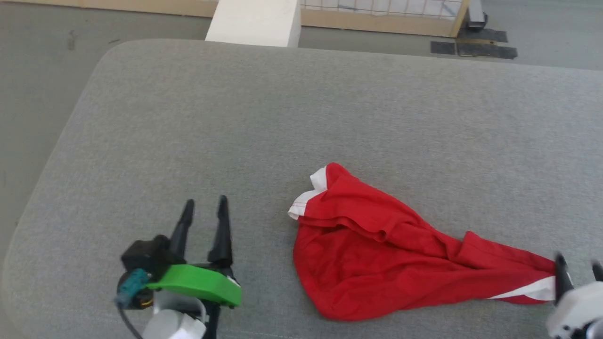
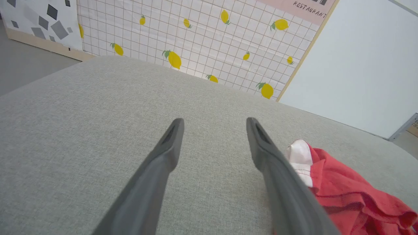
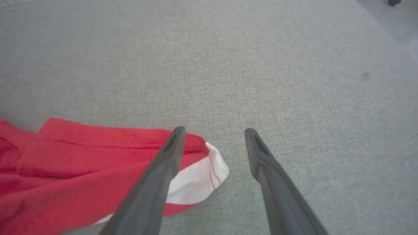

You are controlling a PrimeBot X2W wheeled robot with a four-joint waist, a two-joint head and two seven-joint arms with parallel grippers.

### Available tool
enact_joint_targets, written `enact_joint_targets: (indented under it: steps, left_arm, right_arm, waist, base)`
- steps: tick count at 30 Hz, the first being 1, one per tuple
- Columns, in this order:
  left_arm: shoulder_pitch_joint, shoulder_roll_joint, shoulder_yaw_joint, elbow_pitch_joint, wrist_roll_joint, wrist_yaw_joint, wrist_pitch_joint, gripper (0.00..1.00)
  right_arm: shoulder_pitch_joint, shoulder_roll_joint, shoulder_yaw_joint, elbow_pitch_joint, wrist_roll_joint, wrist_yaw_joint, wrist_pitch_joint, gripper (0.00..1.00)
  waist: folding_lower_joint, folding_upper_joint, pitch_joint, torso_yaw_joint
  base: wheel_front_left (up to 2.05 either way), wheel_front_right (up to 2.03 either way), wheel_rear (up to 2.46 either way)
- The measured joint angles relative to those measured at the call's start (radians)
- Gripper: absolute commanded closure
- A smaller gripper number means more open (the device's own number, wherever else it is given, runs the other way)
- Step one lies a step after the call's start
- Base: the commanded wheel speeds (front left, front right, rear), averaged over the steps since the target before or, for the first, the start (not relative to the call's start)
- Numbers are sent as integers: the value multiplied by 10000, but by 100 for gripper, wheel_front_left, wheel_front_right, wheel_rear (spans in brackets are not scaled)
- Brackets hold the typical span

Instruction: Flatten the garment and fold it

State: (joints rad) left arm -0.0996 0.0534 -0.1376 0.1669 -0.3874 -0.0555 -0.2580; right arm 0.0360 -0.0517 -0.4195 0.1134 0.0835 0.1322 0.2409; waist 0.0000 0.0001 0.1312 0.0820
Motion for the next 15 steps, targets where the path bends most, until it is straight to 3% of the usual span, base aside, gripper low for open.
enact_joint_targets:
  steps: [3,6,10,15]
  left_arm:
    - [-6,8,-456,232,477,-230,0,0]
    - [-58,146,-1335,761,1001,-437,240,0]
    - [-393,441,-2460,1352,1344,-594,1434,0]
    - [-1369,575,-3202,1808,1473,-673,2729,0]
  right_arm:
    - [-3,8,759,-357,221,0,-1450,0]
    - [-5,10,1336,-504,468,0,-2230,0]
    - [-5,8,1929,-571,669,0,-2612,0]
    - [-19,10,2266,-606,777,0,-2750,0]
  waist:
    - [0,0,-62,-121]
    - [0,0,-114,-223]
    - [0,-1,-129,-337]
    - [0,0,-25,-410]
  base:
    - [0,0,0]
    - [0,0,0]
    - [0,0,0]
    - [0,0,0]
